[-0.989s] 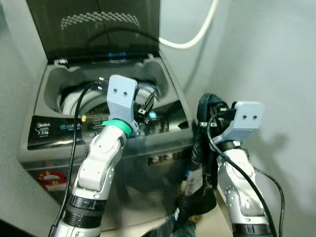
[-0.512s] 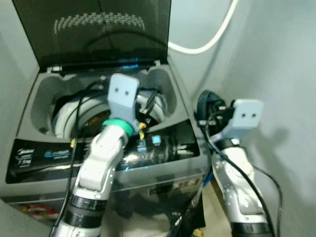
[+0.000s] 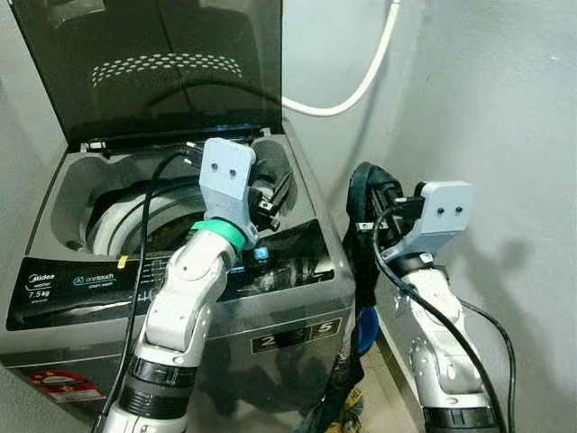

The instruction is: Clothes washing

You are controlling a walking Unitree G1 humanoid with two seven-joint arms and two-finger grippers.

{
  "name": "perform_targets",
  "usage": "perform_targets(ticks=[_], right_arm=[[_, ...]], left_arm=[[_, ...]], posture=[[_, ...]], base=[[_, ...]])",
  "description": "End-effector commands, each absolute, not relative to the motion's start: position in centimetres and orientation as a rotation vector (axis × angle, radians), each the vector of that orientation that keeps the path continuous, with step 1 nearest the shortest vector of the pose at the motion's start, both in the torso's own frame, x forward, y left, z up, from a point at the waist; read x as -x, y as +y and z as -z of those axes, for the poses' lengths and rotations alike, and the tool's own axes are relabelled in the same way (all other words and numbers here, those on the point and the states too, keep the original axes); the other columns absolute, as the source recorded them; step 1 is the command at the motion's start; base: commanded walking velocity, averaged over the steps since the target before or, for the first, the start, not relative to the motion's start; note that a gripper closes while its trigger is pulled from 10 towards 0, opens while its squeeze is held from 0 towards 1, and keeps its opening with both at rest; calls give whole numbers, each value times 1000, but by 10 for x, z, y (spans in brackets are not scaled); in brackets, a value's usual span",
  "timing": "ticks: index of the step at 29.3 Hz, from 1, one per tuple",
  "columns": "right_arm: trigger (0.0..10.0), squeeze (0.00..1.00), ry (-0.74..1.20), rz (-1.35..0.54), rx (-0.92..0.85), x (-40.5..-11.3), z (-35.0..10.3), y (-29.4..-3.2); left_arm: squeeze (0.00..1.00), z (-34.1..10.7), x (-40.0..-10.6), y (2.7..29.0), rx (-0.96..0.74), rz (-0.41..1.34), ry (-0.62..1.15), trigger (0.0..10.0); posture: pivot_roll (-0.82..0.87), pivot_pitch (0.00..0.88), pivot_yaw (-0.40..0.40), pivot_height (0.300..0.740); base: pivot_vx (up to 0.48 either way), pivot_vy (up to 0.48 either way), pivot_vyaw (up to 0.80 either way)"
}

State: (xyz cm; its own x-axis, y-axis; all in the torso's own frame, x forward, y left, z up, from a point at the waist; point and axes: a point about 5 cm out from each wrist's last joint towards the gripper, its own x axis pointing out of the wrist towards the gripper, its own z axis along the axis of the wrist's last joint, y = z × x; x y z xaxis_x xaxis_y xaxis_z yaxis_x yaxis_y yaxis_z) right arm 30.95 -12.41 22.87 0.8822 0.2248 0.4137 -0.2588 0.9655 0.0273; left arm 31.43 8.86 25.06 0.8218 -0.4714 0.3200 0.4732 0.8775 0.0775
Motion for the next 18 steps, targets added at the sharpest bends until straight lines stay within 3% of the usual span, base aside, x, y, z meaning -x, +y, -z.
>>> perform_targets(ticks=[1, 3, 4, 5, 8, 10, 14, 18], right_arm=[[10000, 0, -612, -358, -86, -302, -281, -118], [10000, 0, -720, -403, -96, -299, -314, -118], [10000, 0, -720, -403, -96, -299, -314, -118], [10000, 0, -825, -450, -102, -296, -347, -117], [10000, 0, -875, -471, -101, -295, -363, -117], [10000, 0, -981, -517, -109, -290, -399, -117], [10000, 0, -1046, -556, -135, -283, -421, -117], [10000, 0, -1198, -725, -247, -253, -465, -117]], left_arm=[[0, -251, -300, 82, 34, 707, -317, 10000], [0, -252, -288, 81, 67, 872, -284, 10000], [0, -252, -288, 81, 67, 872, -284, 10000], [0, -252, -281, 81, 84, 986, -257, 10000], [0, -252, -279, 80, 87, 1032, -245, 10000], [0, -250, -274, 76, 95, 1117, -223, 10000], [0, -248, -275, 73, 86, 1126, -221, 10000], [0, -231, -290, 57, 71, 1104, -167, 10000]], posture=[[22, 0, 65, 740], [21, 0, 67, 740], [21, 0, 67, 740], [19, 0, 69, 740], [10, 0, 73, 740], [8, 0, 73, 740], [4, 0, 73, 740], [-5, 0, 70, 740]], base=[[0, 0, 0], [0, 0, 0], [0, 0, 0], [0, 0, 0], [0, 0, 0], [0, 0, 0], [0, 0, 0], [0, 0, 0]])
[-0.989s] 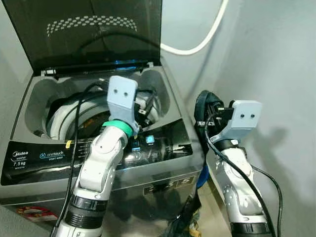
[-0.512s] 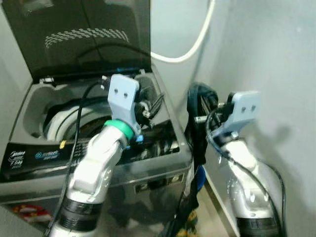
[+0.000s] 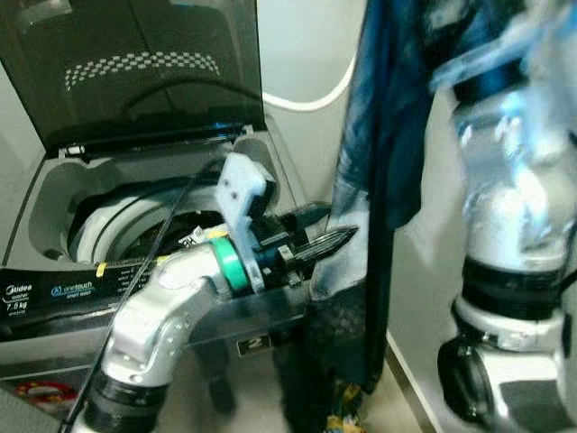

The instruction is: Clothes washing

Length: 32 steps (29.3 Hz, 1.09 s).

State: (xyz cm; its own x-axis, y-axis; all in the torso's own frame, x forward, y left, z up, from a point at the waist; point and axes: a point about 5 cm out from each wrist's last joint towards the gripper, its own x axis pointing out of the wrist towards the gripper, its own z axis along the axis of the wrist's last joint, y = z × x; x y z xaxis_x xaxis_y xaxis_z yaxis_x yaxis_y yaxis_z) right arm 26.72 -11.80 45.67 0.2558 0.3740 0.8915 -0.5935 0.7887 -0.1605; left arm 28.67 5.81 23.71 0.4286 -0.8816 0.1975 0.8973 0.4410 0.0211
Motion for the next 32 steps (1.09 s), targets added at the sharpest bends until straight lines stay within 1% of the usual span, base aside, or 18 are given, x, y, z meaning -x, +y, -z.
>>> perform_targets(ticks=[1, 7, 11, 12, 14, 16, 18, 19, 22, 24, 25, 26, 27, 28, 29, 30, 31, 32], right_arm=[[10000, 0, -1213, -759, -269, -248, -471, -118], [10000, 0, -1277, -823, -402, -229, -492, -138], [10000, 0, -1294, -833, -411, -224, -494, -142], [10000, 0, -1304, -840, -413, -221, -496, -145], [10000, 0, -1285, -810, -387, -223, -491, -153], [10000, 0, -1285, -810, -387, -223, -491, -153], [10000, 0, -1266, -787, -377, -225, -487, -158], [10000, 0, -1222, -739, -367, -232, -475, -167], [10000, 0, -1222, -739, -367, -232, -475, -167], [10000, 0, -1061, -701, -296, -249, -435, -179], [10000, 0, -1061, -701, -296, -249, -435, -179], [10000, 0, -933, -691, -241, -263, -409, -174], [10000, 0, -933, -691, -241, -263, -409, -174], [10000, 0, -812, -681, -155, -280, -385, -162], [10000, 0, -812, -681, -155, -280, -385, -162], [10000, 0, -712, -669, -55, -298, -363, -144], [10000, 0, -712, -669, -55, -298, -363, -144], [10000, 0, -652, -655, 53, -313, -348, -124]], left_arm=[[0, -226, -291, 53, 70, 1121, -145, 10000], [0, -205, -345, 47, 14, 862, -11, 10000], [0, -207, -356, 50, 2, 813, -12, 10000], [0, -211, -365, 53, -28, 753, -26, 10000], [0, -240, -389, 78, -127, 447, -160, 10000], [0, -240, -389, 78, -127, 447, -160, 10000], [0, -254, -395, 91, -164, 324, -230, 10000], [0, -276, -399, 114, -209, 169, -323, 10000], [0, -276, -399, 114, -209, 169, -323, 10000], [0, -321, -394, 169, -265, -135, -502, 10000], [0, -321, -394, 169, -265, -135, -502, 10000], [0, -342, -387, 198, -291, -300, -585, 10000], [0, -342, -387, 198, -291, -300, -585, 10000], [0, -357, -377, 223, -320, -464, -650, 10000], [0, -357, -377, 223, -320, -464, -650, 10000], [0, -368, -365, 247, -343, -623, -695, 10000], [0, -368, -365, 247, -343, -623, -695, 10000], [0, -374, -354, 266, -360, -750, -732, 10000]], posture=[[-5, 0, 70, 740], [-27, 0, 86, 740], [-34, 0, 92, 740], [-39, 0, 93, 740], [-43, 0, 99, 740], [-43, 0, 99, 740], [-43, 0, 99, 740], [-37, 0, 96, 740], [-37, 0, 96, 740], [-23, 0, 89, 740], [-23, 0, 89, 740], [-23, 0, 89, 740], [-23, 0, 89, 740], [-13, 0, 86, 740], [-13, 0, 86, 740], [-9, 2, 84, 740], [-9, 2, 84, 740], [-1, 5, 77, 740]], base=[[0, 0, 0], [0, 0, 0], [0, 0, 0], [0, 0, 0], [0, 0, 0], [0, 0, 0], [0, 0, 0], [0, 0, 0], [0, 0, 0], [0, 0, 0], [0, 0, 0], [0, 0, 0], [0, 0, 0], [0, 0, 0], [0, 0, 0], [0, 0, 0], [0, 0, 0], [0, 0, 0]])
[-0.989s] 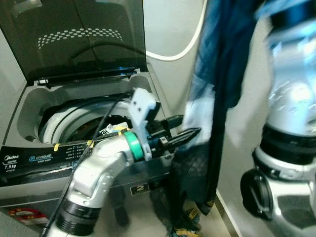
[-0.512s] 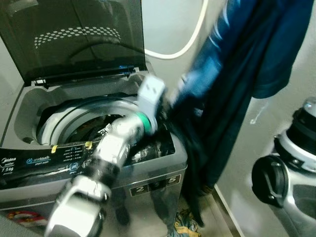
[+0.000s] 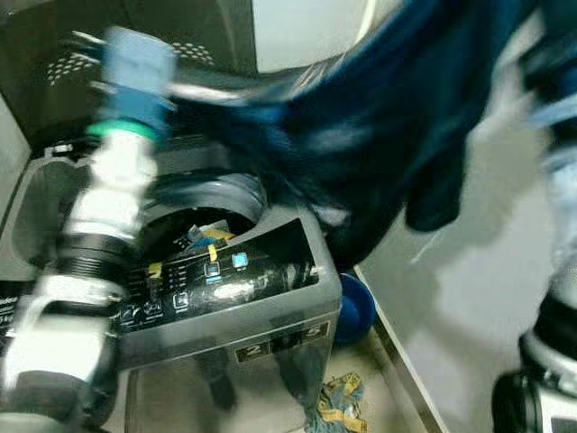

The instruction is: Clothes washing

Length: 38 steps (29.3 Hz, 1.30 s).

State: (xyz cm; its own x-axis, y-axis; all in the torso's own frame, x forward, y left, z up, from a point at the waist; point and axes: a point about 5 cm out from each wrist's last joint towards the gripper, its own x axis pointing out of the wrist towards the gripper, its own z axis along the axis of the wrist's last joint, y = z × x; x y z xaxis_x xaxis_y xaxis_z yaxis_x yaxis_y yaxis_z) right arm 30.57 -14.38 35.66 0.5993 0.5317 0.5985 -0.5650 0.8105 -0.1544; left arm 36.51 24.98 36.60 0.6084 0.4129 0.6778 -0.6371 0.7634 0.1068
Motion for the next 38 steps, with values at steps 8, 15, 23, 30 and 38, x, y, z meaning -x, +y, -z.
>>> perform_targets(ticks=[8, 15, 23, 30, 38], right_arm=[[10000, 0, -635, -678, 363, -335, -317, -14], [10000, 0, -558, -969, 545, -309, -273, 42], [10000, 1000, -414, -901, 565, -329, -248, 25], [10000, 1000, -321, -670, 527, -356, -251, -25], [10000, 0, -430, -613, 272, -344, -282, -77]], left_arm=[[0, -357, -338, 307, -430, -871, -638, 10000], [0, -247, -358, 224, -313, -135, -175, 10000], [0, -223, -342, 184, -170, 181, -49, 10000], [0, -251, -332, 171, -149, 430, -126, 10000], [0, -259, -299, 158, -173, 770, -118, 10000]], posture=[[42, 9, 56, 740], [75, 21, 43, 740], [67, 27, 47, 740], [42, 32, 71, 740], [47, 49, 80, 740]], base=[[0, 0, 0], [0, 0, 0], [0, 0, 0], [0, 0, 0], [0, 0, 0]])
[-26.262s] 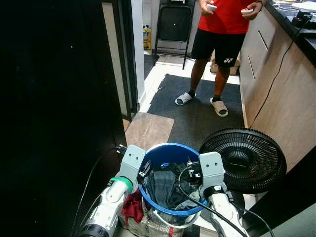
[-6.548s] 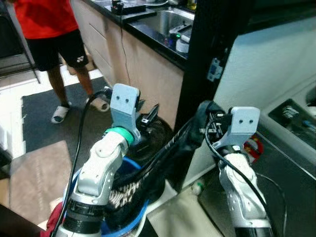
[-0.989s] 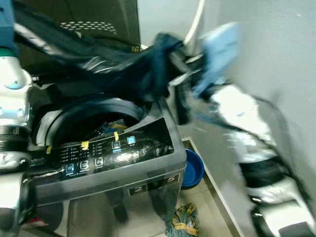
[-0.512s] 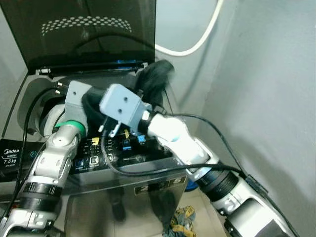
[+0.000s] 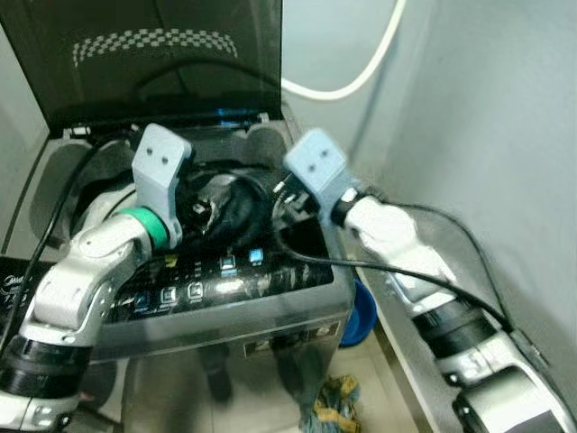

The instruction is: Clothes washing

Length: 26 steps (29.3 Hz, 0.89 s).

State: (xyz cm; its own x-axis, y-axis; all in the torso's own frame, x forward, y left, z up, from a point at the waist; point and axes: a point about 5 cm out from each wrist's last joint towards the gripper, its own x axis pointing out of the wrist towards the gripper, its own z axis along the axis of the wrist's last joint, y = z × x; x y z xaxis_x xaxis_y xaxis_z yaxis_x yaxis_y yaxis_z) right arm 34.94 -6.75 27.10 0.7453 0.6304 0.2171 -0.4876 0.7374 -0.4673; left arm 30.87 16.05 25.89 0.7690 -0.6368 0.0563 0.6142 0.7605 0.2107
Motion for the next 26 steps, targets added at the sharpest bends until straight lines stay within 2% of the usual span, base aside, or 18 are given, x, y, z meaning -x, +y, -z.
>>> perform_targets(ticks=[1, 2, 4, 5, 6, 12, 13, 14, 15, 16, 17, 18, 20, 21, 22, 23, 26], right_arm=[[10000, 0, -430, -613, 272, -344, -282, -77], [10000, 0, -468, -584, 179, -342, -288, -88], [10000, 0, -576, -463, -115, -331, -301, -120], [10000, 0, -576, -463, -115, -331, -301, -120], [10000, 0, -604, -415, -236, -325, -303, -132], [10000, 0, -633, -370, -387, -313, -299, -147], [10000, 0, -628, -366, -382, -311, -297, -147], [10000, 0, -628, -366, -382, -311, -297, -147], [10000, 0, -620, -360, -367, -309, -294, -146], [10000, 0, -620, -360, -367, -309, -294, -146], [10000, 0, -613, -360, -360, -308, -293, -146], [10000, 0, -613, -360, -360, -308, -293, -146], [10000, 0, -606, -361, -362, -307, -292, -144], [10000, 0, -601, -362, -370, -306, -292, -143], [10000, 0, -601, -362, -370, -306, -292, -143], [10000, 0, -596, -364, -377, -304, -292, -143], [10000, 0, -592, -364, -382, -304, -292, -143]], left_arm=[[0, -259, -299, 158, -173, 770, -118, 10000], [0, -260, -293, 157, -162, 820, -112, 10000], [0, -259, -279, 144, -104, 954, -110, 10000], [0, -259, -279, 144, -104, 954, -110, 10000], [0, -258, -274, 137, -63, 1014, -106, 10000], [0, -262, -276, 116, -8, 1058, -168, 10000], [0, -267, -287, 113, -1, 979, -202, 10000], [0, -267, -287, 113, -1, 979, -202, 10000], [0, -271, -306, 115, -14, 818, -213, 10000], [0, -271, -306, 115, -14, 818, -213, 10000], [0, -272, -323, 121, -43, 669, -196, 10000], [0, -272, -323, 121, -43, 669, -196, 10000], [0, -279, -355, 158, -49, 298, -166, 10000], [0, -284, -360, 174, -66, 208, -174, 10000], [0, -284, -360, 174, -66, 208, -174, 10000], [0, -293, -358, 185, -69, 206, -207, 10000], [0, -294, -354, 182, -75, 263, -209, 10000]], posture=[[47, 49, 80, 740], [47, 49, 80, 740], [60, 60, 86, 740], [60, 60, 86, 740], [64, 65, 90, 740], [54, 74, 109, 740], [46, 76, 117, 740], [46, 76, 117, 740], [43, 77, 119, 740], [43, 77, 119, 740], [44, 76, 120, 740], [44, 76, 120, 740], [44, 76, 120, 740], [49, 77, 117, 740], [49, 77, 117, 740], [55, 78, 117, 740], [56, 79, 116, 740]], base=[[0, 0, 0], [0, 0, 0], [0, 0, 0], [0, 0, 0], [0, 0, 0], [0, 0, 0], [0, 0, 0], [0, 0, 0], [0, 0, 0], [0, 0, 0], [0, 0, 0], [0, 0, 0], [0, 0, 0], [0, 0, 0], [0, 0, 0], [0, 0, 0], [0, 0, 0]])
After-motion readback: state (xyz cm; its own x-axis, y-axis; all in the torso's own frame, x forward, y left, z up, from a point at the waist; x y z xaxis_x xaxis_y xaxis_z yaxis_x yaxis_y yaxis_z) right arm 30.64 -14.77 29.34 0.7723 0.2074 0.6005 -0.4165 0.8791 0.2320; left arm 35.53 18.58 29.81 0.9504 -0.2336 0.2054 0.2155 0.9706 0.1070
